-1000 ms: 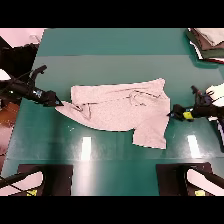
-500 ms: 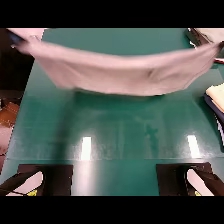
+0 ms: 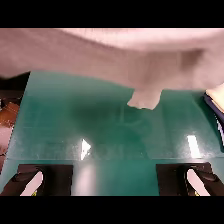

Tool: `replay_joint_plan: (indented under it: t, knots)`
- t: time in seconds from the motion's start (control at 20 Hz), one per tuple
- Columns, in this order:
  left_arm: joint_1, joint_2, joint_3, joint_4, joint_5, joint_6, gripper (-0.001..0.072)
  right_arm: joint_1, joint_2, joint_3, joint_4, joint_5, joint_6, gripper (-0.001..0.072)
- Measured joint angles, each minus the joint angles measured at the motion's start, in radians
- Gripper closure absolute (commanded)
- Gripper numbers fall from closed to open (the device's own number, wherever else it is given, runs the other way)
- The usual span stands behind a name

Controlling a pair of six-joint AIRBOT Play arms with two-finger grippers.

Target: Fold the shirts.

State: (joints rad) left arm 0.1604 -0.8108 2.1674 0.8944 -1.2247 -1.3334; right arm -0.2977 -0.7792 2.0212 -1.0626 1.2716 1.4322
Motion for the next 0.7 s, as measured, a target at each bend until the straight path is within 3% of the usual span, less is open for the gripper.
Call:
replay_joint_plan:
  t: [0.15, 0.3, 0.5, 0.7]
  knots:
    - [0.0, 0.033, -0.019, 0.039, 0.002, -0.007, 0.0685, 0.0, -0.041, 0.1, -0.119, 0.135, 0.042, 0.0702]
    - [0.0, 0.036, -0.173, 0.116, -0.031, -0.033, 0.0685, 0.0, -0.126, 0.106, -0.196, 0.299, 0.067, 0.0702]
    - [0.0, -0.021, -0.523, 0.132, -0.12, -0.048, 0.0685, 0.002, -0.273, -0.057, -0.228, 0.453, 0.081, 0.0702]
    - [-0.001, -0.139, -0.873, 0.119, -0.085, -0.031, 0.0684, 0.002, -0.451, -0.242, -0.238, 0.499, 0.089, 0.0702]
